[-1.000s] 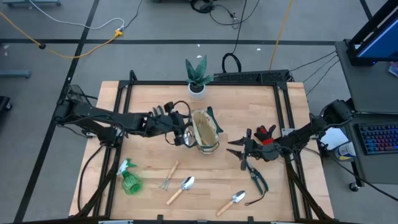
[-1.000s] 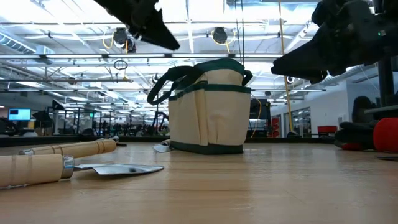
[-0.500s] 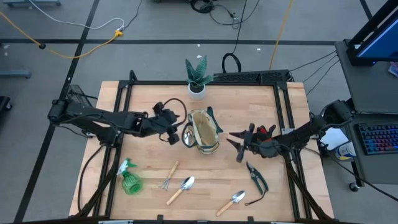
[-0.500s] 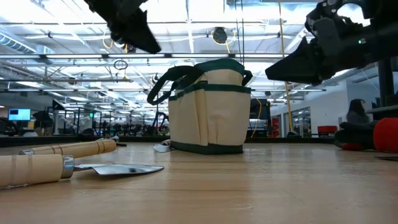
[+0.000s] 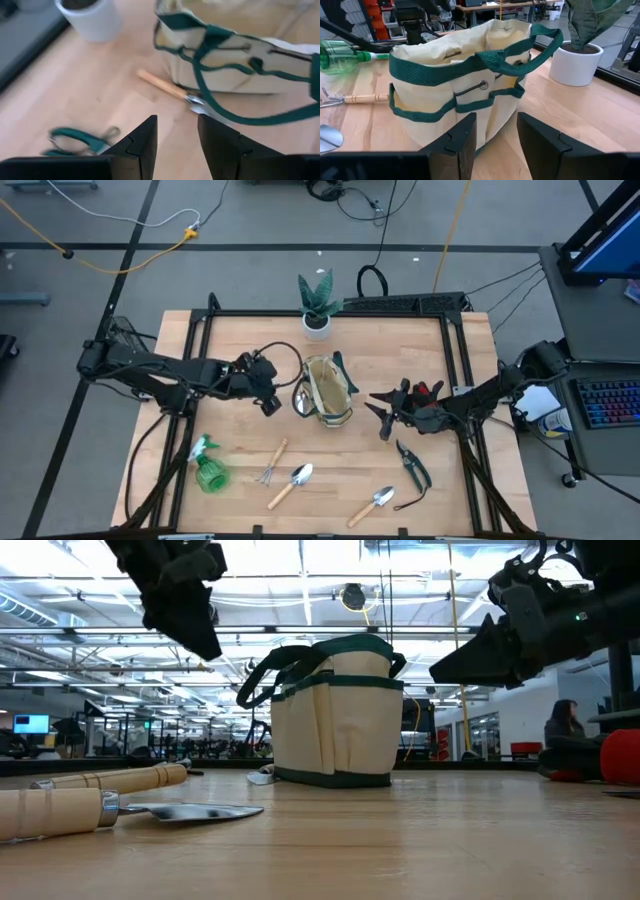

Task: Pick & Place Garden tools in Gardening bag
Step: Put the brown hand rake into the gardening bag

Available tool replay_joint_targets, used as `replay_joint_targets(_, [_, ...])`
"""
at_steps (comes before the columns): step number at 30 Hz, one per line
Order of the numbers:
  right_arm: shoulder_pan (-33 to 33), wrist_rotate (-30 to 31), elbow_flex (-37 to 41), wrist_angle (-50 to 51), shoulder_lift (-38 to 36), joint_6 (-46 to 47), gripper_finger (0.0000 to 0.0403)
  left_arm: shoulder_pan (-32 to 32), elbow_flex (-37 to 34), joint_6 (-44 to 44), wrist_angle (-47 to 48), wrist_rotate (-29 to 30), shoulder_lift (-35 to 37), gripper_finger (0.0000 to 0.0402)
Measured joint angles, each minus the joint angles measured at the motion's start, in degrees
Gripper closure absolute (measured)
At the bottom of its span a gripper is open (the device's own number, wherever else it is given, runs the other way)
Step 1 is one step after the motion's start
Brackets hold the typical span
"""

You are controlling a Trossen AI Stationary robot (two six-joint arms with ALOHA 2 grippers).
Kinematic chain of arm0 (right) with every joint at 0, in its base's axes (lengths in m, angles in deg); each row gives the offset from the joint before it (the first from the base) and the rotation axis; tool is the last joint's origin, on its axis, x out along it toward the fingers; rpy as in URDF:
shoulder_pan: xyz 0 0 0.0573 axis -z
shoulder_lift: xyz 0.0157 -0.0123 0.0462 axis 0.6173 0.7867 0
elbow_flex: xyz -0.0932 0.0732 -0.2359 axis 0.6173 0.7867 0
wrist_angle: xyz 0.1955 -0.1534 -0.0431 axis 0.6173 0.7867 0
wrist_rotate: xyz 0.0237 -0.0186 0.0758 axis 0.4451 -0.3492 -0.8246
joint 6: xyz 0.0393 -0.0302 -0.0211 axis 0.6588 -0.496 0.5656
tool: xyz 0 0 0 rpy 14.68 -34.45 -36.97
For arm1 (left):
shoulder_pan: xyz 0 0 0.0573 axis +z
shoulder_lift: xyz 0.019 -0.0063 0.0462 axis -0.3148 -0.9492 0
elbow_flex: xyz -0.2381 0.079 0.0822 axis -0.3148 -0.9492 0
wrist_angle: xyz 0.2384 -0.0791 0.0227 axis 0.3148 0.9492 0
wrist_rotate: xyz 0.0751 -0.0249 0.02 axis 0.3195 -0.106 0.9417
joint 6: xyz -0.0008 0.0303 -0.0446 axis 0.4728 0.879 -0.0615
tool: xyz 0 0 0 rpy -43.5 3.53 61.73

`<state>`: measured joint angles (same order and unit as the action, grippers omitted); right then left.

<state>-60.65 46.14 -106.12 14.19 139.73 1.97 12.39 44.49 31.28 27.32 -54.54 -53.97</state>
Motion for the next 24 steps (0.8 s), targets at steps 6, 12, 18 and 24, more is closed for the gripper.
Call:
replay_joint_targets(6, [0.0,-0.2,0.0,0.0,0.0,0.0,0.0268,0.4,0.0,-1.0,0.4,-1.1,-2.3,0.0254])
replay_joint_targets(12, [0.0,-0.2,0.0,0.0,0.0,0.0,0.0268,0.4,0.0,-2.4,2.0,-5.7,-5.3,0.0254])
replay_joint_targets(18, [0.0,-0.2,0.0,0.0,0.0,0.0,0.0268,0.4,0.0,-3.3,2.3,-10.9,-7.8,0.0254])
replay_joint_targets(24, [0.0,-0.2,0.0,0.1,0.0,0.0,0.0268,-0.2,0.0,-4.0,2.1,-17.4,-9.3,0.0254])
